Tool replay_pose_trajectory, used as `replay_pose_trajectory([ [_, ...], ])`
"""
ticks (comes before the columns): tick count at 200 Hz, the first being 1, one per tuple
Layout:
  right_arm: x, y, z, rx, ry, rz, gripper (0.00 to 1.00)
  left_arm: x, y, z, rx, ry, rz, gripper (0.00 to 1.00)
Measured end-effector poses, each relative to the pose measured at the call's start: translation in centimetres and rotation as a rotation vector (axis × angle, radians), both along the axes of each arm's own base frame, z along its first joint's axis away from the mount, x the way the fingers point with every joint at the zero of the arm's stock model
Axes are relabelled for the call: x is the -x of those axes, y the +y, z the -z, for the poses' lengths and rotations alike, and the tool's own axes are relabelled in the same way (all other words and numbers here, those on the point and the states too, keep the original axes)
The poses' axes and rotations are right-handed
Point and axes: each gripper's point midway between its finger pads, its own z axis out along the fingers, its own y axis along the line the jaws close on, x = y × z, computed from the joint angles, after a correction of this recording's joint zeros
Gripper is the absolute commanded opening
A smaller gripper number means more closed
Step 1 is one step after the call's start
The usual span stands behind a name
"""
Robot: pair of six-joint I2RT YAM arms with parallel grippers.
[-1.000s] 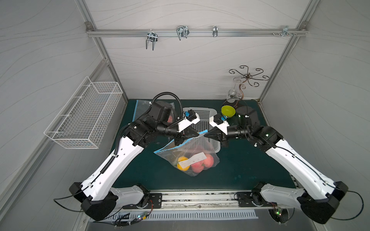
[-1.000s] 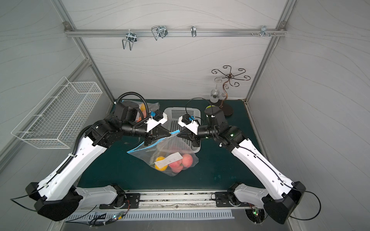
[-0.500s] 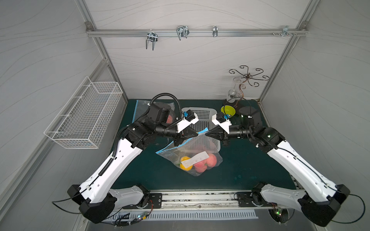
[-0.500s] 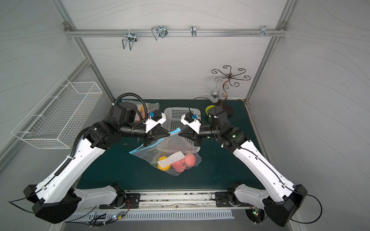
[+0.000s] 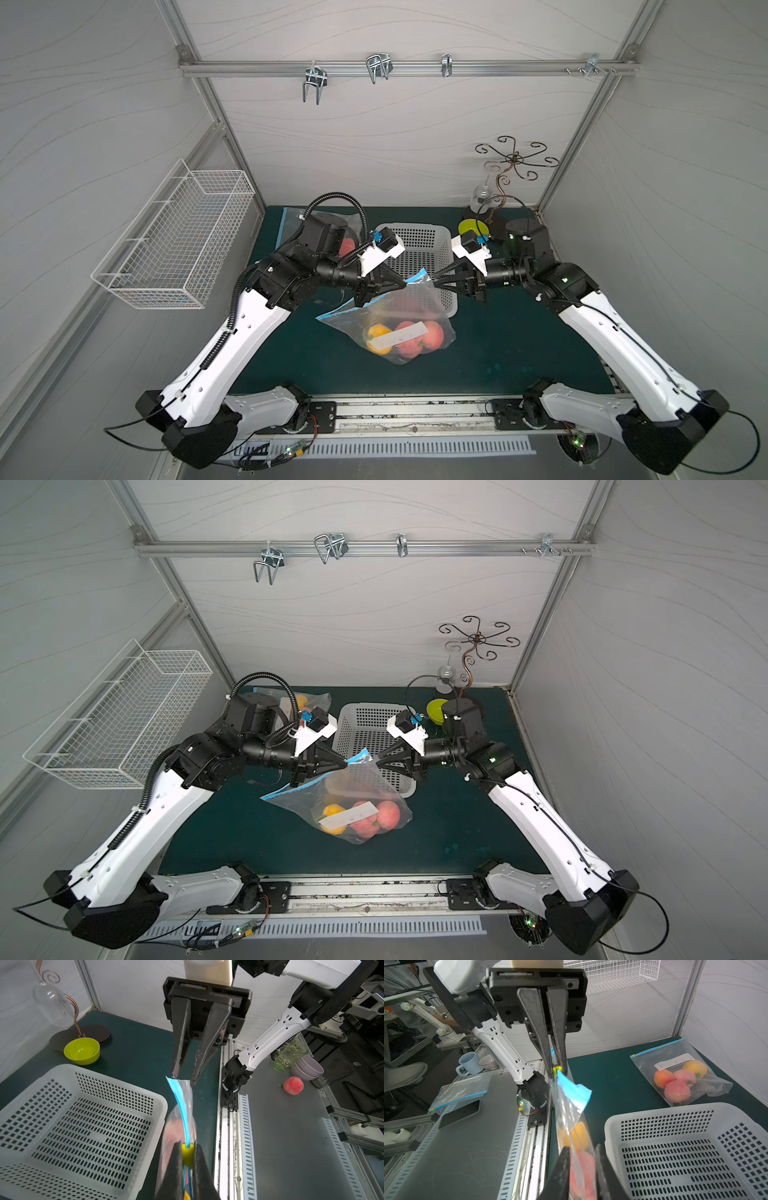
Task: Place the peach in a zip-top bag and seal the zipper
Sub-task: Zip the zipper on the zipper food storage bag.
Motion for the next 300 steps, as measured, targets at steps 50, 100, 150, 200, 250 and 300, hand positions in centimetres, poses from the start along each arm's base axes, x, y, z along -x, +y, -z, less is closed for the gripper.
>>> replay_pose_trajectory([
  [50,0.5,0.6,-1.0,-0.02,0.007,-0.054,0.53,0.4,-0.1,-0.1,0.012,0.018,0.016,0.0],
  [100,0.0,2.4,-1.0,-0.002,0.031,-0.093,0.55,0.6,-0.2,-0.3,0.02,0.024,0.029,0.0],
  [150,1.1,3.5,-1.3,-0.009,0.046,-0.162,0.26,0.7,-0.2,-0.3,0.02,0.025,0.031,0.0],
  [200,1.8,3.8,-1.6,-0.011,0.041,-0.182,0.0,0.6,-0.2,-0.2,0.02,0.024,0.032,0.23],
  [250,1.6,3.9,-1.4,-0.001,0.031,-0.166,0.0,0.9,-0.4,-0.4,0.034,0.051,0.045,0.46],
  [300,1.7,3.8,-1.6,-0.001,0.024,-0.162,0.0,0.8,-0.7,-0.2,0.037,0.07,0.052,0.31],
])
